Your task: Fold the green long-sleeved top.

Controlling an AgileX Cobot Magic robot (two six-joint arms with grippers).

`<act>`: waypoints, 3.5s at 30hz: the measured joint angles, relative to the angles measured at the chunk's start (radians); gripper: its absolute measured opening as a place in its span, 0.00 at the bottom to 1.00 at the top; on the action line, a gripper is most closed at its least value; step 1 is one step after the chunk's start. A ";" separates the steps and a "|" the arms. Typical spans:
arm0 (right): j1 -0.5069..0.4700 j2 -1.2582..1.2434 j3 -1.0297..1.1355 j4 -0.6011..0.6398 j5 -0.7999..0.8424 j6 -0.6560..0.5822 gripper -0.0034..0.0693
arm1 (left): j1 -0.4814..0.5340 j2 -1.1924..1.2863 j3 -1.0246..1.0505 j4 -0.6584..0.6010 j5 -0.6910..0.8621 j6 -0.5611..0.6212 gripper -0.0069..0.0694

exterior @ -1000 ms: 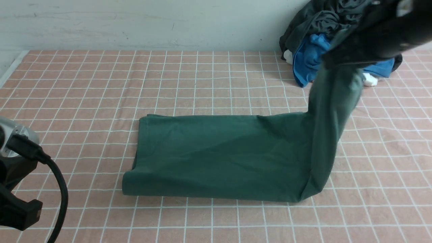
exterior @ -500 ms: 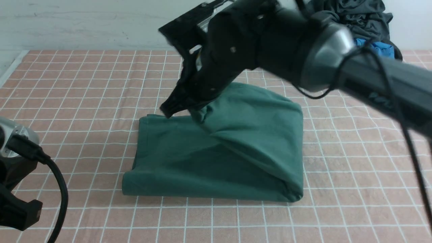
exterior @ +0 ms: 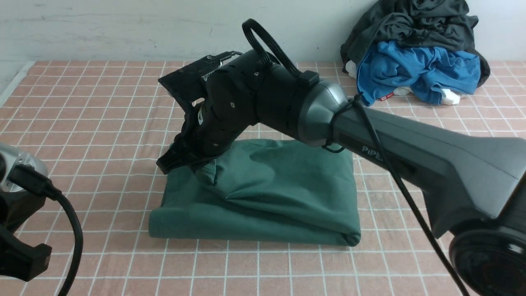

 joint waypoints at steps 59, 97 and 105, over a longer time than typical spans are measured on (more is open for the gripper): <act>0.000 -1.489 1.051 -0.139 -0.042 0.049 0.03 | 0.000 0.000 0.000 0.001 0.001 0.000 0.09; -0.934 -2.274 2.142 -0.040 -0.650 0.052 0.03 | 0.000 -0.001 0.000 0.001 0.003 0.000 0.09; -0.912 -2.274 2.139 -0.031 -0.587 0.059 0.03 | 0.000 -0.001 0.000 0.001 0.004 0.000 0.09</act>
